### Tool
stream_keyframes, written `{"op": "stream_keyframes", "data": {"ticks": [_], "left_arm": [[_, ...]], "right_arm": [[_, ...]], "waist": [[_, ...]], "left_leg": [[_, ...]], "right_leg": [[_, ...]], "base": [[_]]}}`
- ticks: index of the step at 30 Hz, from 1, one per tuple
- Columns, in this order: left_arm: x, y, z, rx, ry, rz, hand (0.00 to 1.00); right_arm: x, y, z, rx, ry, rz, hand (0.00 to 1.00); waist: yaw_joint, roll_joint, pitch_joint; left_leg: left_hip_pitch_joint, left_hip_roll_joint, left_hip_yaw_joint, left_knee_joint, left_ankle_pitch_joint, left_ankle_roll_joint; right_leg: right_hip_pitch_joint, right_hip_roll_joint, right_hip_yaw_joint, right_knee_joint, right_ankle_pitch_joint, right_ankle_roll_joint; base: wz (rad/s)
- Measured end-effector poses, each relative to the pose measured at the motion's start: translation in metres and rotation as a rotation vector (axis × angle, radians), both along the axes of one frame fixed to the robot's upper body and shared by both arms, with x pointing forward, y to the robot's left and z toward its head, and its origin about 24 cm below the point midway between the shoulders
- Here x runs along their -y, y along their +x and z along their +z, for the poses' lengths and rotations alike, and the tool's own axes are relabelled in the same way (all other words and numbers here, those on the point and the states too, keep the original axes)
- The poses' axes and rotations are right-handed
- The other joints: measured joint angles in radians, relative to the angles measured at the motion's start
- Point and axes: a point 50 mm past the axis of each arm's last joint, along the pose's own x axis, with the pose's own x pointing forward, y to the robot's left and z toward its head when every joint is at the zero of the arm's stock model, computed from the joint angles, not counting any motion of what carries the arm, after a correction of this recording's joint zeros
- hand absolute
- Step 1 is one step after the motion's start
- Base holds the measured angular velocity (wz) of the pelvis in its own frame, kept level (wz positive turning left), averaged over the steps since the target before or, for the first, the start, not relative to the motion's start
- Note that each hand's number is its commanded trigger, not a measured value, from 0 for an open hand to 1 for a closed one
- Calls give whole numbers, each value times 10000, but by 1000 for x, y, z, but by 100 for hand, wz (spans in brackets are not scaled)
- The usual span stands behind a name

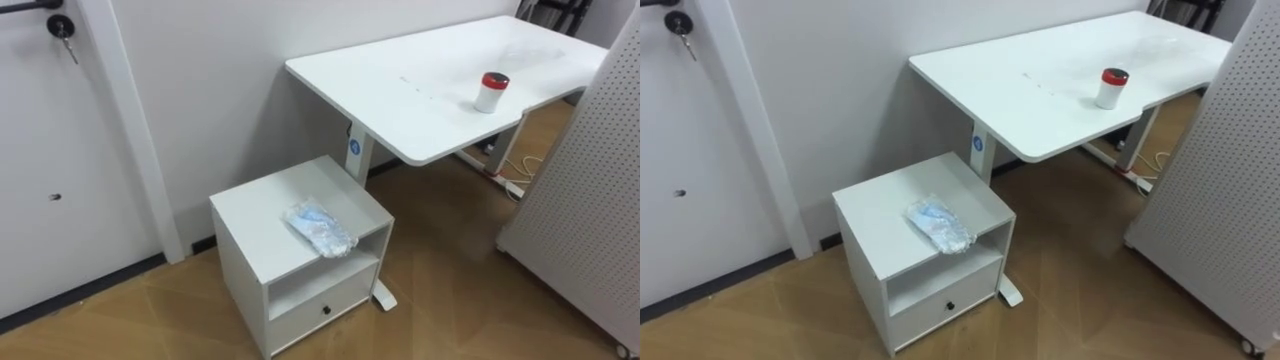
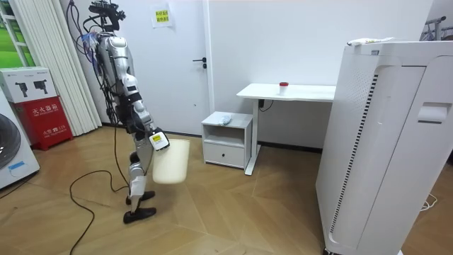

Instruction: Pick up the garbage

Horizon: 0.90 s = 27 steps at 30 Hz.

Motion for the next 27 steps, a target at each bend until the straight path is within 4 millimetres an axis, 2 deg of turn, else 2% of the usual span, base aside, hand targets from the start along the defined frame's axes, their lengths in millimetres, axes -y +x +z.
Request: {"op": "stream_keyframes", "data": {"ticks": [5,8,10,11,15,17,18,19,20,21,22,23,24,25,27], "left_arm": [[0,2,0,19,20,-47,0],[-2,3,0,-55,64,-307,0],[-3,4,1,-69,63,-156,0],[-3,4,1,-77,64,-156,0],[-3,0,0,-311,35,-186,0],[-2,-4,0,-465,31,-261,0],[-2,-5,-1,-521,31,-295,0],[-2,-4,-1,-596,36,-358,0],[-1,-6,-1,-673,18,-432,0],[5,-11,-3,-767,-127,-410,0],[9,-19,-4,-949,-277,-353,0],[11,-22,-4,-1014,-310,-313,0],[10,-27,-4,-1116,-313,-167,0],[9,-30,-4,-1162,-283,-46,0],[9,-30,-3,-1088,-268,46,0]], "right_arm": [[0,-2,0,-8,46,-47,100],[0,-2,0,-17,57,-78,100],[0,-3,0,-74,64,-92,100],[0,-3,0,-98,71,-97,100],[0,-2,0,-68,96,-116,100],[2,-3,0,-81,35,-142,100],[4,-3,1,-65,0,-287,100],[4,-3,1,-43,-26,-524,100],[5,-4,1,-90,-59,-629,100],[10,-6,2,-202,-220,-709,100],[18,-10,4,-365,-431,-756,100],[21,-14,4,-461,-525,-782,100],[25,-16,5,-575,-711,-821,100],[26,-20,6,-747,-826,-818,100],[27,-21,6,-845,-844,-792,100]], "waist": [[-8,-83,-14],[3,-111,7],[7,-144,4],[8,-150,-4],[6,-106,-34],[-80,-29,-79],[-244,-7,-67],[-337,-67,20],[-285,-169,64],[-182,-88,-10],[-202,57,-51],[-158,119,-71],[46,260,-56],[244,243,-97],[251,102,-193]], "left_leg": [[-4,-9,-92,114,-2,-4],[-302,-18,27,675,-100,-182],[-585,60,403,1102,-274,-470],[-637,89,499,1144,-314,-527],[-868,378,1055,1155,-378,-541],[-1223,571,1554,1563,-372,-558],[-1589,700,2017,2108,-298,-753],[-2509,800,2425,3699,117,-1385],[-2922,789,2446,4244,232,-1626],[-3256,794,2283,3434,171,-1535],[-3546,840,2146,2156,350,-1661],[-3610,949,2144,1539,507,-1687],[-3732,1099,2146,808,1083,-1604],[-3651,1151,2145,412,1628,-1637],[-3512,1065,2236,153,2183,-1493]], "right_leg": [[-35,26,92,4,-53,-70],[-45,51,40,155,-163,-174],[-46,93,67,172,-304,-223],[-93,103,66,181,-344,-235],[-437,266,88,374,-527,-329],[-647,346,50,599,-593,-450],[-775,297,58,773,-651,-549],[-868,225,197,943,-746,-671],[-917,163,356,1083,-870,-745],[-980,176,716,1258,-995,-855],[-1070,224,812,1448,-1163,-806],[-1080,235,861,1575,-1287,-742],[-1074,255,1169,1781,-1520,-689],[-1070,244,1482,1913,-1675,-646],[-1058,134,1717,1873,-1814,-544]], "base": [[7],[5],[2],[0],[-11],[10],[43],[40],[9],[-12],[-16],[-16],[-44],[-49],[-46]]}}
